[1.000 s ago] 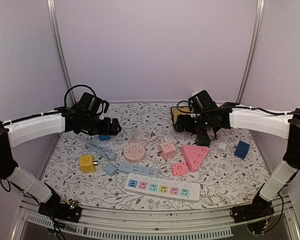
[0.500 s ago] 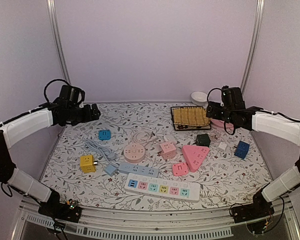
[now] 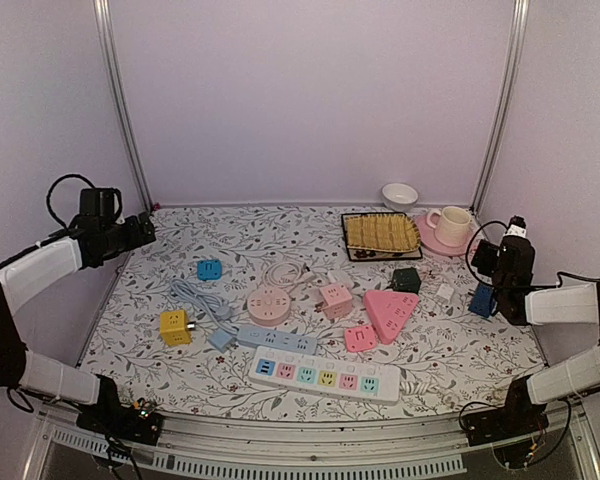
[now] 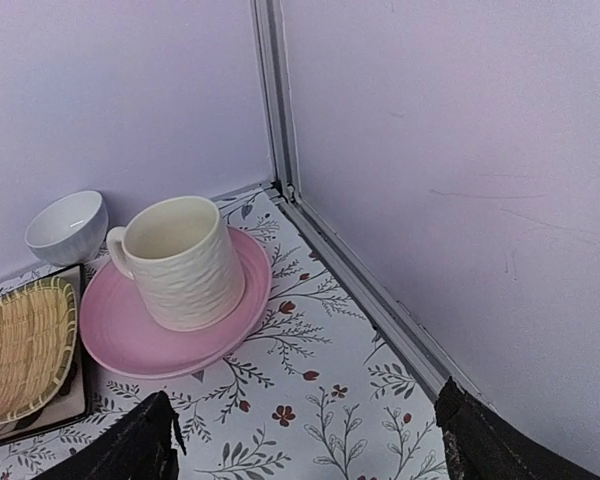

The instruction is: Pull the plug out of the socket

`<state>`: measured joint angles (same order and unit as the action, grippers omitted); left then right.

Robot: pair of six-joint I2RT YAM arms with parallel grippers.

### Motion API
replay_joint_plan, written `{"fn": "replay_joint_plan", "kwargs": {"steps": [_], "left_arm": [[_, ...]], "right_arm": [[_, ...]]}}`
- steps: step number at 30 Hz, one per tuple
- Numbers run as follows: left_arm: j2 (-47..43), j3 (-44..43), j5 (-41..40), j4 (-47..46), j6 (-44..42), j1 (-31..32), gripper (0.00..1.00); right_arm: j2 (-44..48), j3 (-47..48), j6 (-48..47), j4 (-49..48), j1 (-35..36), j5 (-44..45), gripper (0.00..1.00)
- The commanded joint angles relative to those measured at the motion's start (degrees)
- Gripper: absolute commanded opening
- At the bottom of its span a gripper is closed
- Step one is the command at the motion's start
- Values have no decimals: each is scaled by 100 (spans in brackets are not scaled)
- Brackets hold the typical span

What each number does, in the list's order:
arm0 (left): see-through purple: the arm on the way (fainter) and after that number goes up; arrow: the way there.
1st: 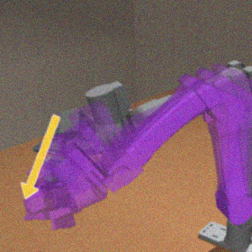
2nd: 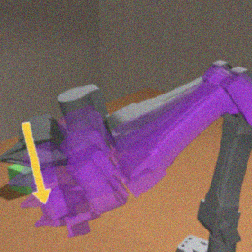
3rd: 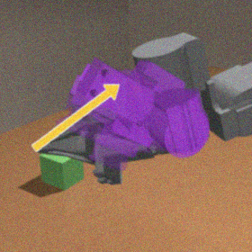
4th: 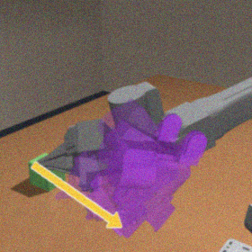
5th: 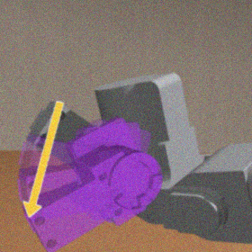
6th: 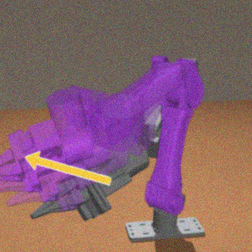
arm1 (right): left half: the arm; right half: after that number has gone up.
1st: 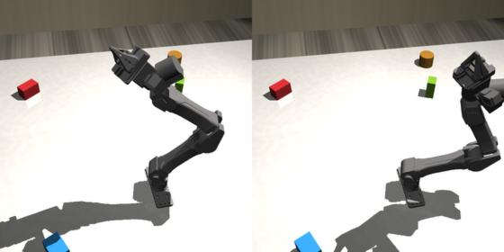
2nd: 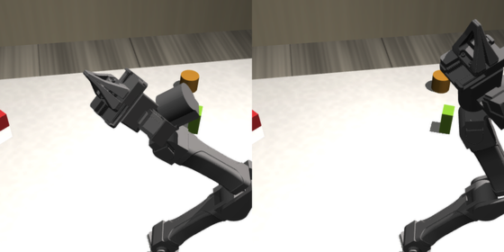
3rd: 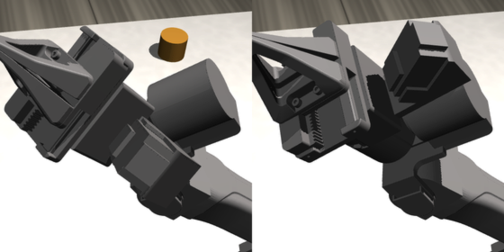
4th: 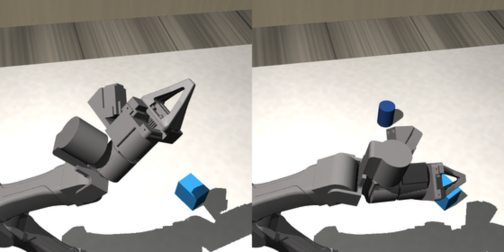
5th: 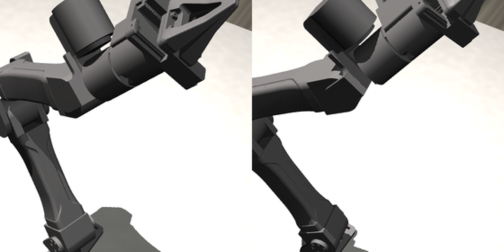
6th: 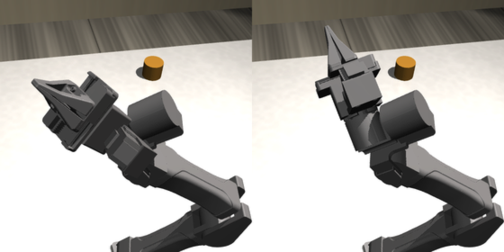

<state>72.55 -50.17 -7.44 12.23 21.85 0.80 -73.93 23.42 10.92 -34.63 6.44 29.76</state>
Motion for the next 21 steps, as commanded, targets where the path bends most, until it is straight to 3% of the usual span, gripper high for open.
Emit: {"fn": "replay_joint_plan", "kwargs": {"steps": [1, 8, 17, 21], "left_arm": [[-380, 649, -121, -1384, -592, -121, 97], [-935, 2078, -472, -3413, -1091, -154, 97], [-517, 2705, -721, -4637, -1703, -212, 97], [-216, 3023, -721, -5480, -1938, -232, 97]], "right_arm": [[-261, -460, -702, -1923, -163, -264, 92], [-1044, -1152, -1016, -4027, -248, -1427, 90], [-1355, -1081, -1379, -4115, -495, -2752, 97], [-1376, -988, -1370, -3943, -577, -2926, 99]]}}
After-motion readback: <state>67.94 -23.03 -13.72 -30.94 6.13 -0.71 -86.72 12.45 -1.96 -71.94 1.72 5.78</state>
